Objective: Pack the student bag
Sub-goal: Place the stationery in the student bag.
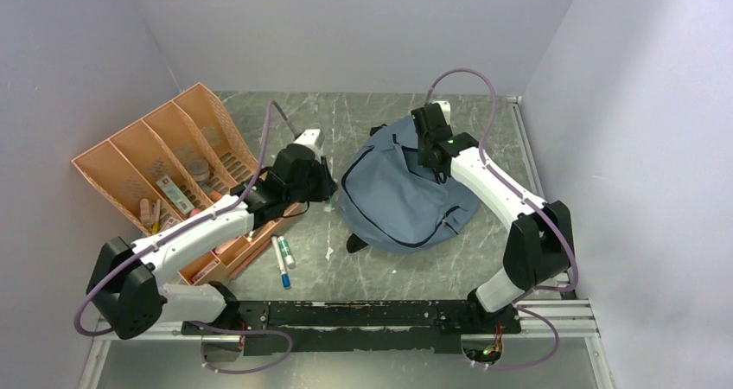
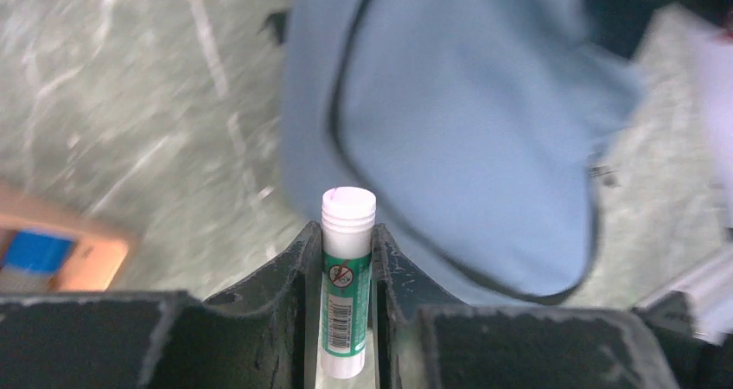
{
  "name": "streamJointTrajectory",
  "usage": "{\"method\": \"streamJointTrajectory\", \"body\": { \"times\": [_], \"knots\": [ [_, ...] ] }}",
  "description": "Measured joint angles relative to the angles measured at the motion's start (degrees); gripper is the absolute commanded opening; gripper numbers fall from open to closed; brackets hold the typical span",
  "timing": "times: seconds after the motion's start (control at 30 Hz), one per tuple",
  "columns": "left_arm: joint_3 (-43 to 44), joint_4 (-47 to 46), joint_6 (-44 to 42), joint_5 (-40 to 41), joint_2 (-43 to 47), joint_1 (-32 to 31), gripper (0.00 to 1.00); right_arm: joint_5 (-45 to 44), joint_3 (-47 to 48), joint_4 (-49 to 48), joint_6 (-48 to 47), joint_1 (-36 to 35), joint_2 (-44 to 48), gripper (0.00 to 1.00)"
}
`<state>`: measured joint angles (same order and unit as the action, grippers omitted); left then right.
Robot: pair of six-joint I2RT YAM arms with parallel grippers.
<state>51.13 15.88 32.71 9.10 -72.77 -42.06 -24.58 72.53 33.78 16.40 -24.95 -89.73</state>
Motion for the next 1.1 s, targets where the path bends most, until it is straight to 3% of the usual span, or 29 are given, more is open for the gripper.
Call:
{"method": "streamJointTrajectory", "body": {
  "times": [0.23,0.5,0.8,1.1],
  "knots": [
    [5.86,-10.97,2.43,-9.42,-2.60,-0.07,0.05,3.48,0.00,1.20,1.03,0.48,0.87,0.00],
    [9.22,-26.16,13.33,-16.09,-15.89,-1.68,0.05,4.92,0.00,2.56,-2.89,0.48,5.14,0.00],
    [11.15,-40.35,25.16,-17.33,-25.42,-5.38,0.05,5.33,-0.13,2.75,-6.03,0.48,8.96,0.00],
    [15.06,-43.82,30.99,-17.70,-29.57,-6.23,0.05,6.86,-0.13,2.91,-5.03,0.48,8.92,0.00]
  ]
}}
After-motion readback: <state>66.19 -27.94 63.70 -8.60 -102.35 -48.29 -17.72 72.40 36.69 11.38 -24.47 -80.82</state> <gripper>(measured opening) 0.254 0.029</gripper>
